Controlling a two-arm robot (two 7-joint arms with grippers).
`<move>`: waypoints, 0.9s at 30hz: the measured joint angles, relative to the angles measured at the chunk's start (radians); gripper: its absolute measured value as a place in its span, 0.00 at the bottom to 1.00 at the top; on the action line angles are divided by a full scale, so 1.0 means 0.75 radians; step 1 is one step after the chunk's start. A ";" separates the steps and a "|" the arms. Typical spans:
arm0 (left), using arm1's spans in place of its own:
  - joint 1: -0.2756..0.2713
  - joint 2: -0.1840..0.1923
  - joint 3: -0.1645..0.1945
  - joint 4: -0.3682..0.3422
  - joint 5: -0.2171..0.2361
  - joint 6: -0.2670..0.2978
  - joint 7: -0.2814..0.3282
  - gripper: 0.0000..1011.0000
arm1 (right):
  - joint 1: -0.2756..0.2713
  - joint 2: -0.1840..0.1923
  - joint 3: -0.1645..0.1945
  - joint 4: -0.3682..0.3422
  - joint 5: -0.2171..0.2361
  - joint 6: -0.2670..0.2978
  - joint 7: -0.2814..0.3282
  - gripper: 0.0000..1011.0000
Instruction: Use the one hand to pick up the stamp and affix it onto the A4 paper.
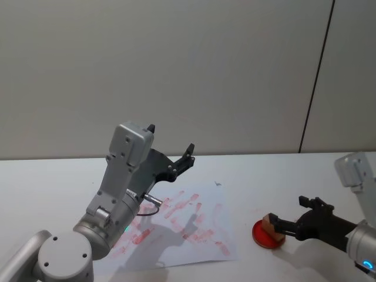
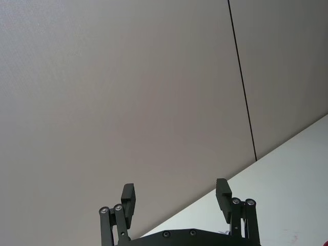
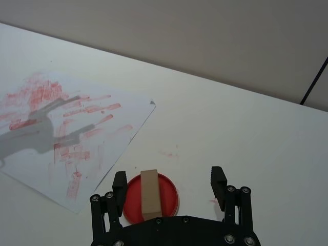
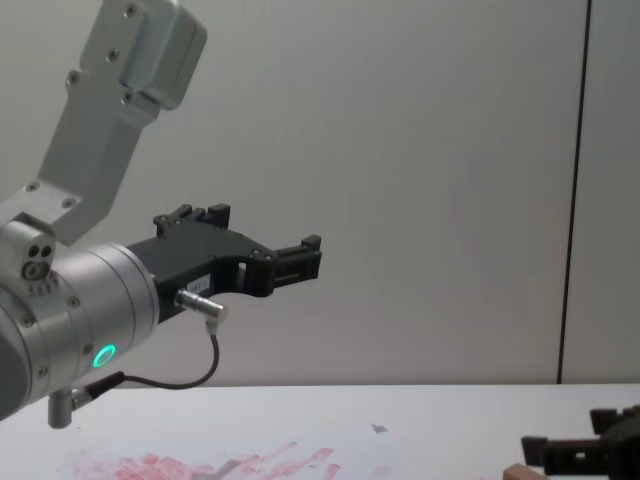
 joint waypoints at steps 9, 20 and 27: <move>0.000 0.000 0.000 0.000 0.000 0.000 0.000 0.99 | 0.042 -0.032 -0.034 0.057 -0.062 0.037 0.024 0.99; 0.000 0.000 0.000 0.000 0.000 0.000 0.000 0.99 | 0.074 -0.053 -0.060 0.098 -0.119 0.064 0.047 0.99; 0.000 0.000 0.000 0.000 0.000 0.000 0.000 0.99 | 0.088 -0.062 -0.071 0.114 -0.145 0.066 0.051 0.96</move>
